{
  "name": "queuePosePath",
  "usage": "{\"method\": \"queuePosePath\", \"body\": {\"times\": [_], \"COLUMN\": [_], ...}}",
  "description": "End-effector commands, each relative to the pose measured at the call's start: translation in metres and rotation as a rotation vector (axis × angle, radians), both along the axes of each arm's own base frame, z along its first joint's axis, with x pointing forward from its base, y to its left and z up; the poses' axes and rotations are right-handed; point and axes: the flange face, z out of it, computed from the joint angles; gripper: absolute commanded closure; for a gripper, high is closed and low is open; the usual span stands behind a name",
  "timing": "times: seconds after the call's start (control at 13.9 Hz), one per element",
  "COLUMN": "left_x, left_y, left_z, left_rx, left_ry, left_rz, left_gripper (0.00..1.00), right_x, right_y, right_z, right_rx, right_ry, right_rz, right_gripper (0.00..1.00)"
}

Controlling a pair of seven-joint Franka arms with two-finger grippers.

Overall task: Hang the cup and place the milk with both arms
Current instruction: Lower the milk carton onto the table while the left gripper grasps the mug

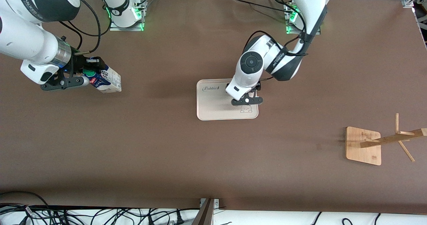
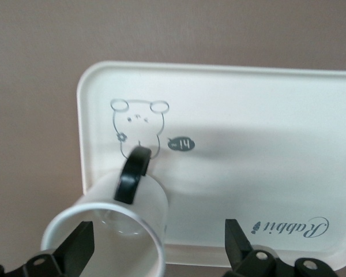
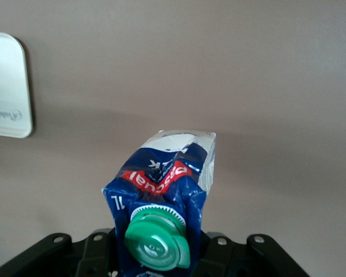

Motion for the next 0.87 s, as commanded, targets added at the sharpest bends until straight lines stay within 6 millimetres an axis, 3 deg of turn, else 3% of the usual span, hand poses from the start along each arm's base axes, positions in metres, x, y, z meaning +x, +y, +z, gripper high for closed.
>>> {"method": "queuePosePath", "body": {"times": [0.0, 0.22, 0.29, 0.51, 0.58, 0.65, 0.79], "left_x": [-0.019, -0.029, -0.033, -0.035, -0.035, -0.034, -0.028], "left_y": [-0.001, -0.011, -0.016, -0.015, -0.014, -0.013, -0.015], "left_z": [-0.007, -0.018, -0.022, -0.031, -0.035, -0.035, -0.030], "left_rx": [0.023, 0.082, 0.089, 0.099, 0.102, 0.102, 0.092], "left_ry": [-0.022, -0.060, -0.059, -0.047, -0.042, -0.042, -0.053], "left_rz": [0.029, 0.031, 0.038, 0.039, 0.039, 0.039, 0.042], "left_gripper": [0.00, 0.00, 0.06, 0.49, 0.78, 0.94, 1.00], "right_x": [-0.010, -0.009, -0.007, 0.005, 0.009, 0.013, 0.013], "right_y": [-0.016, -0.022, -0.023, -0.021, -0.020, -0.019, -0.018], "right_z": [-0.022, -0.049, -0.055, -0.084, -0.096, -0.109, -0.136], "right_rx": [-0.006, -0.019, -0.022, -0.024, -0.026, -0.024, -0.025], "right_ry": [0.003, -0.030, -0.038, -0.031, -0.021, -0.018, -0.012], "right_rz": [0.026, 0.044, 0.046, 0.045, 0.038, 0.031, 0.027], "right_gripper": [0.70, 0.70, 0.70, 0.70, 0.70, 0.69, 0.68]}}
